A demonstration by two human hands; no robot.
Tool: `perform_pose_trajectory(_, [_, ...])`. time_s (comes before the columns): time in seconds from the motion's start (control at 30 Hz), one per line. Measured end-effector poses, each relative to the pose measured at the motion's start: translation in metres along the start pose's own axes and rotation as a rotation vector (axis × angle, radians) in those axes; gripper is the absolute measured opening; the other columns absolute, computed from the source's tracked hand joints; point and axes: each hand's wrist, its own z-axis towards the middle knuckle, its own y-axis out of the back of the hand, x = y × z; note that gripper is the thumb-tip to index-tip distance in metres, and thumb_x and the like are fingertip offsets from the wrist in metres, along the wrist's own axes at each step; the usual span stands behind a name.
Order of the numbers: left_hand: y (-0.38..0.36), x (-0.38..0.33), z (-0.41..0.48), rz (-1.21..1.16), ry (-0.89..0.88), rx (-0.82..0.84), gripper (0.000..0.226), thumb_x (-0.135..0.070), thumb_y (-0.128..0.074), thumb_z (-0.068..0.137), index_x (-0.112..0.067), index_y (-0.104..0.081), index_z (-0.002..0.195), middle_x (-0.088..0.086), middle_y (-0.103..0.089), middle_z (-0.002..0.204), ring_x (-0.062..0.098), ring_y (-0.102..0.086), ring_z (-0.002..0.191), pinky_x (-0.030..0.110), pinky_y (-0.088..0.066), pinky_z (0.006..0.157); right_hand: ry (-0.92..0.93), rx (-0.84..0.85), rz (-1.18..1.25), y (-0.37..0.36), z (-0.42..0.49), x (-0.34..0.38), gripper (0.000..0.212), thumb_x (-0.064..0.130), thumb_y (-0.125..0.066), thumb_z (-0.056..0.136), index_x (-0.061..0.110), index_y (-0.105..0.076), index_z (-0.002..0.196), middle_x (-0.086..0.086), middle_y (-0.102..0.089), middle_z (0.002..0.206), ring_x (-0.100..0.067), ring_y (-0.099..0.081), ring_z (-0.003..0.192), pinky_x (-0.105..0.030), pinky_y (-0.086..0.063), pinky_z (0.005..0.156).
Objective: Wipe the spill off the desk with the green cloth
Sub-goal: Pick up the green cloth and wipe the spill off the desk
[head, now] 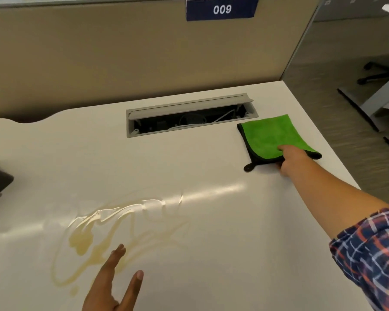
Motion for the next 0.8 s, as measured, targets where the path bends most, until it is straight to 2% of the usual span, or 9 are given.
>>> perform_pose_trajectory(0.03, [0.003, 0.002, -0.001, 0.001, 0.025, -0.003, 0.052, -0.034, -0.071, 0.065, -0.034, -0.057, 0.115, -0.015, -0.059, 0.123, 0.029, -0.055, 0.122, 0.042, -0.045, 0.089, 0.020, -0.001, -0.011, -0.001, -0.001, 0.001, 0.050, 0.017, -0.064, 0.090, 0.013, -0.052, 0.139, -0.010, -0.056, 0.141, -0.028, -0.059, 0.119, -0.033, -0.051, 0.084])
perform_pose_trajectory(0.1, [0.009, 0.004, -0.002, -0.031, 0.071, 0.005, 0.050, -0.036, -0.070, 0.065, -0.036, -0.058, 0.113, -0.009, -0.062, 0.120, 0.030, -0.057, 0.118, 0.035, -0.047, 0.088, 0.013, -0.015, 0.052, -0.004, -0.006, 0.004, 0.052, 0.013, -0.066, 0.089, 0.018, -0.050, 0.138, -0.008, -0.056, 0.137, -0.031, -0.057, 0.121, -0.037, -0.055, 0.085])
perform_pose_trajectory(0.2, [0.014, 0.000, -0.001, -0.115, 0.123, 0.051, 0.042, -0.034, -0.068, 0.071, -0.040, -0.055, 0.110, -0.007, -0.067, 0.119, 0.017, -0.058, 0.119, 0.012, -0.047, 0.082, 0.061, 0.094, 0.220, -0.014, -0.026, 0.009, 0.043, 0.002, -0.065, 0.090, 0.018, -0.053, 0.128, -0.007, -0.061, 0.123, -0.027, -0.062, 0.108, -0.034, -0.058, 0.060])
perform_pose_trajectory(0.3, [0.018, -0.007, 0.005, -0.188, 0.147, 0.065, 0.044, -0.037, -0.066, 0.073, -0.032, -0.056, 0.116, -0.009, -0.069, 0.115, 0.009, -0.059, 0.116, 0.008, -0.047, 0.080, 0.109, 0.262, 0.214, -0.019, -0.065, 0.010, 0.023, 0.003, -0.064, 0.092, 0.017, -0.060, 0.110, -0.006, -0.068, 0.117, -0.021, -0.069, 0.098, -0.027, -0.059, 0.056])
perform_pose_trajectory(0.4, [0.028, -0.024, 0.020, -0.280, 0.164, 0.084, 0.041, -0.043, -0.065, 0.075, -0.033, -0.060, 0.114, -0.012, -0.070, 0.112, 0.001, -0.061, 0.110, 0.017, -0.046, 0.082, 0.146, 0.458, 0.158, -0.018, -0.115, 0.005, 0.018, 0.002, -0.060, 0.095, 0.012, -0.065, 0.109, -0.008, -0.075, 0.106, -0.021, -0.076, 0.091, -0.032, -0.062, 0.064])
perform_pose_trajectory(0.5, [0.042, -0.040, 0.041, -0.358, 0.205, 0.080, 0.041, -0.053, -0.069, 0.078, -0.036, -0.062, 0.115, -0.022, -0.068, 0.114, -0.005, -0.062, 0.105, 0.024, -0.047, 0.087, 0.163, 0.677, 0.019, -0.013, -0.171, -0.002, 0.025, 0.004, -0.059, 0.093, 0.005, -0.068, 0.117, -0.013, -0.076, 0.112, -0.028, -0.073, 0.103, -0.040, -0.063, 0.077])
perform_pose_trajectory(0.6, [0.050, -0.049, 0.061, -0.459, 0.273, 0.137, 0.062, -0.063, -0.069, 0.068, -0.032, -0.060, 0.122, -0.018, -0.068, 0.118, 0.000, -0.062, 0.108, 0.035, -0.048, 0.095, 0.119, 0.873, -0.100, -0.011, -0.231, -0.012, 0.033, 0.011, -0.063, 0.081, 0.007, -0.075, 0.111, -0.016, -0.074, 0.118, -0.031, -0.072, 0.106, -0.040, -0.063, 0.076])
perform_pose_trajectory(0.7, [0.040, -0.062, 0.071, -0.586, 0.343, 0.274, 0.085, -0.076, -0.065, 0.061, -0.024, -0.058, 0.127, -0.008, -0.065, 0.125, 0.007, -0.061, 0.114, 0.037, -0.047, 0.100, 0.093, 1.028, -0.147, -0.012, -0.285, -0.024, 0.035, 0.011, -0.056, 0.078, 0.015, -0.080, 0.103, -0.013, -0.076, 0.112, -0.028, -0.075, 0.099, -0.036, -0.063, 0.070])
perform_pose_trajectory(0.8, [0.034, -0.067, 0.065, -0.921, 0.530, 0.434, 0.083, -0.080, -0.044, 0.075, -0.016, -0.062, 0.126, 0.008, -0.065, 0.128, 0.024, -0.060, 0.119, 0.043, -0.042, 0.105, 0.082, 1.224, -0.183, -0.024, -0.335, -0.043, 0.034, 0.012, -0.062, 0.073, 0.019, -0.081, 0.100, -0.010, -0.078, 0.108, -0.027, -0.076, 0.095, -0.035, -0.062, 0.069])
